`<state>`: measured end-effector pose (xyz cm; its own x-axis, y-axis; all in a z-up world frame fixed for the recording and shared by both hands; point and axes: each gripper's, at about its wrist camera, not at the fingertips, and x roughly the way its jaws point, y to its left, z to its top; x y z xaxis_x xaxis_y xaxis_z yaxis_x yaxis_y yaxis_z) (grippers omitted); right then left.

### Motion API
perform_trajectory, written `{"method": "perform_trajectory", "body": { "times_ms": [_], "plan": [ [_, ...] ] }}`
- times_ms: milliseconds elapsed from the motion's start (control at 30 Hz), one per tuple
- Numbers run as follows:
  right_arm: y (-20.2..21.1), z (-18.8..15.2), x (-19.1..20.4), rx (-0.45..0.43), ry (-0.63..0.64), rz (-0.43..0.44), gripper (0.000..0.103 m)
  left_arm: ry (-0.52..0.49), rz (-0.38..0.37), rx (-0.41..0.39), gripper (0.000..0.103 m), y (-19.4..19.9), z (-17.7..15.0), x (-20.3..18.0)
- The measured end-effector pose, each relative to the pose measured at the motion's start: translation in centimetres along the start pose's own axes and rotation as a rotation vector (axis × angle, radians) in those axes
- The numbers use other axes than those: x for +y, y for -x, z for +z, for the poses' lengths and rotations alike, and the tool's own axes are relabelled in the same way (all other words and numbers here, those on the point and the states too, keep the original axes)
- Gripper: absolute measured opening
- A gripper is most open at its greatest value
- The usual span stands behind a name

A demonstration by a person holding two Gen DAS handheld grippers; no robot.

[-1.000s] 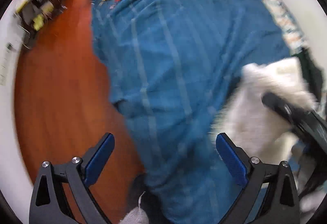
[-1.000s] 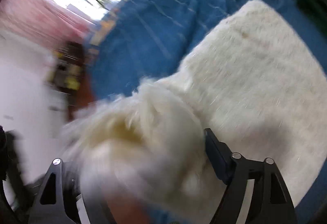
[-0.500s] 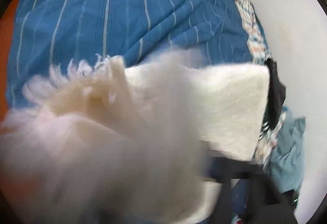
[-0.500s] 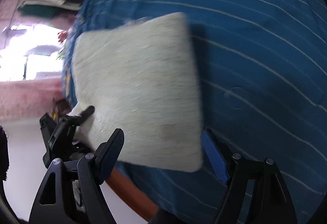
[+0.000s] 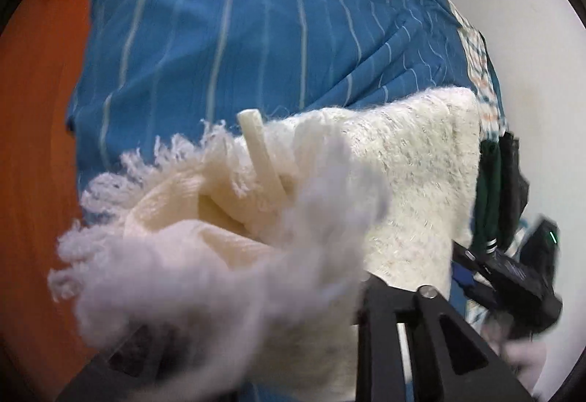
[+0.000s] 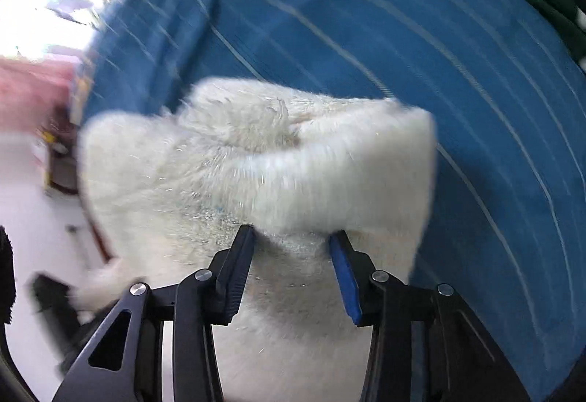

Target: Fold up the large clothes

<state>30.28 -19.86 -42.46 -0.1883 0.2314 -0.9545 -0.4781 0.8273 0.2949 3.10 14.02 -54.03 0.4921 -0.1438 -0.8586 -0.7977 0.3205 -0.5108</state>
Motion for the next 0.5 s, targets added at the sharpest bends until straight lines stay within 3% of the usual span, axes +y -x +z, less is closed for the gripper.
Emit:
{"method": "perform_trajectory", "body": {
  "times_ms": [100, 233, 267, 300, 333, 367, 500],
  "plan": [
    [-1.3, 1.9, -0.6, 0.022, -0.037, 0.008, 0.052, -0.012, -0.011, 0.018, 0.024, -0.6, 0.9, 0.0],
    [1.2, 1.8, -1.8, 0.067, -0.067, 0.078, 0.052, -0.002, -0.042, 0.086, 0.028, 1.6, 0.6, 0.6],
    [2.8, 1.2, -2.5, 0.062, -0.074, 0.105, 0.053, -0.016, -0.031, 0.091, 0.035, 2.9, 0.2, 0.7],
    [4.2, 0.5, -3.1, 0.046, -0.076, 0.112, 0.053, -0.035, 0.001, 0.087, 0.053, 3.9, -0.1, 0.6],
    [5.3, -0.1, -3.6, 0.027, -0.075, 0.11, 0.053, -0.066, 0.061, 0.07, 0.063, 5.2, -0.3, 0.3],
    [6.6, -1.1, -4.0, 0.009, -0.072, 0.102, 0.053, -0.11, 0.123, 0.036, 0.082, 6.9, -0.4, 0.2],
    [7.7, -4.7, -3.4, 0.063, -0.053, 0.146, 0.049, -0.215, 0.246, -0.091, 0.085, 10.8, 0.2, -0.8]
  ]
}}
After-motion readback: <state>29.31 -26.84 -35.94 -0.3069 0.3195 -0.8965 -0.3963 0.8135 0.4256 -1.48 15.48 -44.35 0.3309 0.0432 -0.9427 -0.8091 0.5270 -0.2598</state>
